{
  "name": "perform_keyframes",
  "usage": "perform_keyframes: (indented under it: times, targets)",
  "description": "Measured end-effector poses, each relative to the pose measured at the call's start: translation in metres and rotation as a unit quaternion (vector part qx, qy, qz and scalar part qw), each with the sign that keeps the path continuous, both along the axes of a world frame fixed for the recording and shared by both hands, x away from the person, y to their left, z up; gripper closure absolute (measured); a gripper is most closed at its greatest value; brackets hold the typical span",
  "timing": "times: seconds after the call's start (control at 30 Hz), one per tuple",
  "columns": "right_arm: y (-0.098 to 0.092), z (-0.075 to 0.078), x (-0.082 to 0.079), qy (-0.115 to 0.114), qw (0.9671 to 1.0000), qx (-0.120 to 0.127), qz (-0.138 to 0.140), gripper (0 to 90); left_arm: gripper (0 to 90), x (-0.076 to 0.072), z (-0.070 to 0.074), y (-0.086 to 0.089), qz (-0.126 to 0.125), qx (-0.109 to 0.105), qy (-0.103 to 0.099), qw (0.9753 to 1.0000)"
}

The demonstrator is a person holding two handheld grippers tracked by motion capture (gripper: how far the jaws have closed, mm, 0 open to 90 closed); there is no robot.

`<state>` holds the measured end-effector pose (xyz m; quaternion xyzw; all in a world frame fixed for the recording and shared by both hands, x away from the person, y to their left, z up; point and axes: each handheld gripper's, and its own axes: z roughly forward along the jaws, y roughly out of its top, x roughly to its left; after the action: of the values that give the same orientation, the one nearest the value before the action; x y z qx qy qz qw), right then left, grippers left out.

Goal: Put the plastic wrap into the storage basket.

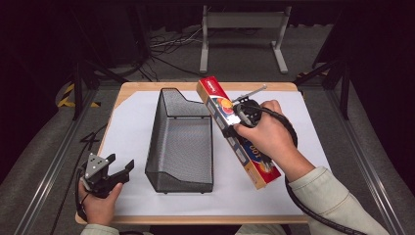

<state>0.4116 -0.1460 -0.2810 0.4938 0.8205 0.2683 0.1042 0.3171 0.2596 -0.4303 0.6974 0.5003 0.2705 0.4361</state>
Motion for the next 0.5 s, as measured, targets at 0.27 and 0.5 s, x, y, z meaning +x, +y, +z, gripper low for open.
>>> perform_keyframes:
  times: [0.27,0.5]
  targets:
    - [0.024,0.0,0.0,0.001,0.9999,0.009,0.012,40.4,28.5,0.001,0.0,0.0,-0.001,-0.001,0.0,1.0]
    - [0.04,-0.002,-0.002,0.001,0.9999,0.009,0.011,40.4,28.5,0.001,0.0,0.0,-0.002,-0.001,0.001,1.0]
